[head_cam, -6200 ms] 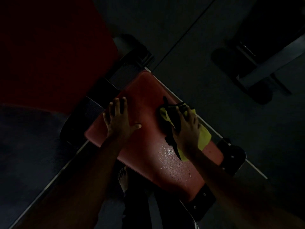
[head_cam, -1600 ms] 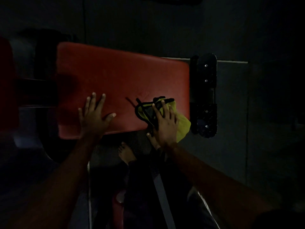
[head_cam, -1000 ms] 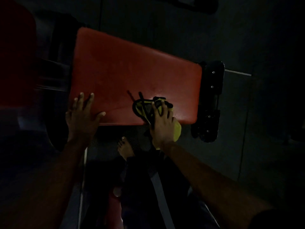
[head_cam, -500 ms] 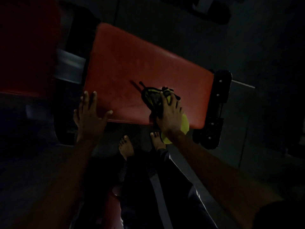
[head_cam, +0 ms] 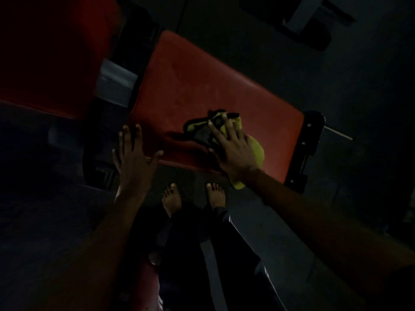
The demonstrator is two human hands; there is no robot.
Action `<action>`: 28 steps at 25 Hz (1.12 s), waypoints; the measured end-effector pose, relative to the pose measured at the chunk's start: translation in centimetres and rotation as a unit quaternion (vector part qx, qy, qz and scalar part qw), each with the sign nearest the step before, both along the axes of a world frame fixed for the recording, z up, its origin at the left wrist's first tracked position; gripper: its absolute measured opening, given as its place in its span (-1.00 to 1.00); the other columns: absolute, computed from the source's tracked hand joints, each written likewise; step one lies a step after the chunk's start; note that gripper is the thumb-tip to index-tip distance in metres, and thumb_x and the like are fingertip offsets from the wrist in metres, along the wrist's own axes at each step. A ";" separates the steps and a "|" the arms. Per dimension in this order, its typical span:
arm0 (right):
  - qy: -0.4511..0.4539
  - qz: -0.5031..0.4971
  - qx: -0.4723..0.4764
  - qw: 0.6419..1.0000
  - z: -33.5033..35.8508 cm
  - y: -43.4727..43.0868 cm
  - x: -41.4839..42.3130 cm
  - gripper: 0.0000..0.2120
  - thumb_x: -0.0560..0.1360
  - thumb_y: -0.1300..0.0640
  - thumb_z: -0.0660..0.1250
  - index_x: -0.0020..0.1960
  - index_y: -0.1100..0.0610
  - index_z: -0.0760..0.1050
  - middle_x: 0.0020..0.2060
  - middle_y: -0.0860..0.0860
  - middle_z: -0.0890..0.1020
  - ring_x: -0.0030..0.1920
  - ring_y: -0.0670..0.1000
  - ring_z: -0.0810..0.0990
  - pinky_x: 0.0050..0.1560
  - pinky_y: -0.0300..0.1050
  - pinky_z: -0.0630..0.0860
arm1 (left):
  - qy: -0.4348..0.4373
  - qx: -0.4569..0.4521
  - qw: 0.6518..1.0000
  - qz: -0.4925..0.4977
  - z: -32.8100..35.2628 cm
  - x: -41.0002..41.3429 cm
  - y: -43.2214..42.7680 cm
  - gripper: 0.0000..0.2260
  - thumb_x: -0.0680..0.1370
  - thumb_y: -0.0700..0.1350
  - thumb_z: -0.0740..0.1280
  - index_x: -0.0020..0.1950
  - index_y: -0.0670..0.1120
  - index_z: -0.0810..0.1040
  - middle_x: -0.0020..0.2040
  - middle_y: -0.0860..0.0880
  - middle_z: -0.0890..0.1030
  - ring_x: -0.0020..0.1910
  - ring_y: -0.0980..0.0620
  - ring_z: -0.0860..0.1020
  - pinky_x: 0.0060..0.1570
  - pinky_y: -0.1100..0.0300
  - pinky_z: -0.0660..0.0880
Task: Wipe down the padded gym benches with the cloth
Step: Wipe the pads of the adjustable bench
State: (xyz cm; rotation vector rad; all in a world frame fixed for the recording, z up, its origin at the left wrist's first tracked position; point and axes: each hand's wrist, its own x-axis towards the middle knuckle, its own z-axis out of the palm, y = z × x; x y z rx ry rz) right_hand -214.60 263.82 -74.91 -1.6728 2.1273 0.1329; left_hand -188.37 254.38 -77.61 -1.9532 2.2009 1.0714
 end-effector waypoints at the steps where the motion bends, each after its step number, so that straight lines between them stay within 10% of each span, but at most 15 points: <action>1: 0.013 0.006 0.002 1.000 -0.2 -0.2 -1.4 -0.30 0.62 -0.12 0.23 0.66 -0.13 -0.02 0.65 0.10 -0.05 0.62 0.26 0.01 0.50 0.29 0.22 | 0.000 0.009 1.000 0.017 0.2 -0.1 0.2 -0.19 0.56 0.25 0.31 0.66 0.05 -0.04 0.66 -0.04 -0.10 0.63 -0.07 -0.13 0.52 -0.26 -0.07; 8: 0.007 -0.271 -0.077 0.959 -2.6 -7.0 0.1 -0.36 0.57 -0.04 0.30 0.60 0.05 0.22 0.62 0.17 0.12 0.60 0.27 0.08 0.56 0.23 0.13 | 0.037 0.006 0.999 0.034 -0.5 0.6 0.4 -0.14 0.52 0.31 0.30 0.65 0.05 -0.06 0.66 -0.04 -0.09 0.63 -0.08 -0.11 0.52 -0.15 0.00; 14: -0.017 0.097 -0.044 0.994 -1.5 -6.0 -3.5 -0.39 0.63 -0.07 0.23 0.63 0.00 0.17 0.62 0.16 0.13 0.61 0.24 0.08 0.56 0.21 0.16 | 0.069 -0.028 0.996 0.048 -1.0 0.7 0.5 -0.16 0.51 0.23 0.38 0.64 -0.05 0.09 0.64 -0.14 0.04 0.61 -0.18 0.00 0.54 -0.12 0.03; 19: -0.002 -0.216 -0.093 0.972 -2.4 -12.3 -1.8 -0.38 0.54 0.04 0.31 0.57 0.07 0.27 0.58 0.19 0.21 0.57 0.25 0.18 0.52 0.20 0.25 | 0.081 -0.047 0.995 0.047 -1.9 0.7 0.8 -0.17 0.50 0.22 0.39 0.64 -0.07 0.12 0.64 -0.14 0.06 0.61 -0.21 0.01 0.52 -0.12 0.04; 25: -0.030 0.123 -0.081 0.989 -2.1 -11.7 2.6 -0.40 0.58 -0.02 0.29 0.57 0.12 0.28 0.56 0.24 0.25 0.56 0.29 0.20 0.56 0.18 0.17 | 0.076 -0.043 0.995 0.043 -1.9 0.7 0.7 -0.17 0.51 0.24 0.39 0.63 -0.08 0.13 0.63 -0.16 0.09 0.60 -0.23 0.06 0.51 -0.18 0.10; 28: 0.008 0.046 -0.064 0.997 -2.3 -14.7 -0.2 -0.32 0.51 0.08 0.34 0.60 0.08 0.24 0.58 0.20 0.22 0.57 0.25 0.21 0.56 0.15 0.17 | 0.085 -0.045 0.994 0.045 -1.9 0.6 0.7 -0.17 0.50 0.14 0.45 0.63 -0.08 0.13 0.63 -0.15 0.09 0.59 -0.24 0.07 0.53 -0.11 0.07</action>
